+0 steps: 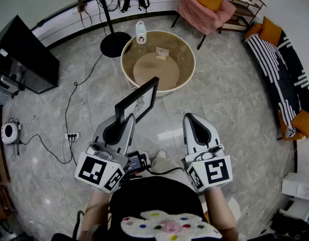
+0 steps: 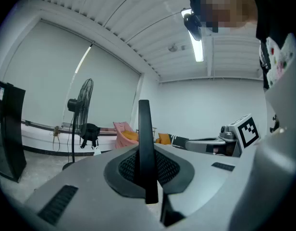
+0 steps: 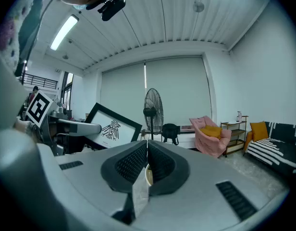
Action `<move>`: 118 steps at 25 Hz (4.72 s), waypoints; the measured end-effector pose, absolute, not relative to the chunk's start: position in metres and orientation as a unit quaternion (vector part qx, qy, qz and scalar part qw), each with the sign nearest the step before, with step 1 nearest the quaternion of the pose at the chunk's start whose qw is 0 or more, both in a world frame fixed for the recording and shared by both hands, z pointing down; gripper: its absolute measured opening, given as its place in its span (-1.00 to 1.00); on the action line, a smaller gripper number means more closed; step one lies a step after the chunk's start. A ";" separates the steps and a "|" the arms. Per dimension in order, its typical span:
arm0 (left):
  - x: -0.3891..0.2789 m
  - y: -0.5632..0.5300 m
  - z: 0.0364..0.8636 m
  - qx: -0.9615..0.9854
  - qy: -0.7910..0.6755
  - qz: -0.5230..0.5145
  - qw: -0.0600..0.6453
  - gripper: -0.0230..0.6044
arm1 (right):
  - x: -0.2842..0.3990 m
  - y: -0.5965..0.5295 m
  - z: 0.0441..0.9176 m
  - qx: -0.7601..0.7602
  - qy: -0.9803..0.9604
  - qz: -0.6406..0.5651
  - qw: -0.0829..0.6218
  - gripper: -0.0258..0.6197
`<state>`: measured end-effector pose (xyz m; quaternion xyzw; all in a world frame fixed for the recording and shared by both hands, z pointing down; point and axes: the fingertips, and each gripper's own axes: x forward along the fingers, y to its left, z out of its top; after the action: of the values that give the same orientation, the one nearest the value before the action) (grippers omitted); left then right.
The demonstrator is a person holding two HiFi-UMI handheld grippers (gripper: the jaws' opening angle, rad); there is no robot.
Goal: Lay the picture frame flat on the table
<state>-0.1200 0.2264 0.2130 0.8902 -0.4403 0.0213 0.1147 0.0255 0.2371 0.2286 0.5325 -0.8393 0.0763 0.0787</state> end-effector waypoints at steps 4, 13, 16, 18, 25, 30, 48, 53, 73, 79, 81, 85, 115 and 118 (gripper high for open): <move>-0.119 0.226 0.214 0.891 -0.439 0.023 0.115 -0.83 | 0.025 0.238 0.228 0.532 -0.840 0.074 0.079 -0.81; -0.121 0.226 0.214 0.891 -0.438 0.017 0.117 -0.83 | 0.023 0.239 0.228 0.533 -0.839 0.072 0.081 -0.81; -0.124 0.225 0.212 0.891 -0.438 0.014 0.119 -0.83 | 0.022 0.239 0.228 0.533 -0.839 0.074 0.081 -0.81; -0.127 0.223 0.211 0.891 -0.438 0.012 0.119 -0.83 | 0.020 0.237 0.228 0.536 -0.837 0.079 0.075 -0.81; -0.137 0.218 0.210 0.894 -0.432 0.006 0.116 -0.83 | 0.015 0.230 0.227 0.552 -0.828 0.084 0.061 -0.81; -0.143 0.215 0.211 0.896 -0.428 0.002 0.114 -0.83 | 0.009 0.228 0.229 0.558 -0.824 0.081 0.061 -0.81; -0.108 0.121 0.217 0.885 -0.451 -0.004 0.118 -0.83 | 0.045 0.124 0.238 0.531 -0.842 0.076 0.059 -0.81; -0.093 0.096 0.213 0.880 -0.462 -0.008 0.110 -0.83 | 0.059 0.094 0.238 0.516 -0.852 0.075 0.053 -0.81; -0.047 -0.005 0.210 0.874 -0.468 -0.009 0.126 -0.83 | 0.103 -0.006 0.239 0.503 -0.858 0.084 0.064 -0.81; -0.046 -0.037 0.213 0.882 -0.452 -0.014 0.135 -0.83 | 0.101 -0.031 0.239 0.517 -0.847 0.096 0.073 -0.81; -0.044 -0.038 0.211 0.883 -0.448 -0.017 0.136 -0.83 | 0.104 -0.032 0.242 0.517 -0.847 0.096 0.082 -0.81; -0.048 -0.046 0.209 0.889 -0.437 -0.024 0.138 -0.83 | 0.098 -0.039 0.244 0.519 -0.845 0.104 0.081 -0.81; -0.038 -0.055 0.206 0.929 -0.270 -0.095 0.233 -0.83 | 0.061 -0.077 0.236 0.446 -0.879 0.168 -0.016 -0.47; -0.036 -0.052 0.207 0.931 -0.264 -0.094 0.235 -0.83 | 0.063 -0.076 0.236 0.437 -0.880 0.185 -0.032 -0.47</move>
<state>-0.0357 -0.0525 0.2075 0.9309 -0.2636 -0.0945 0.2347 0.0632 -0.0758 0.2358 0.4365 -0.8799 0.1847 -0.0324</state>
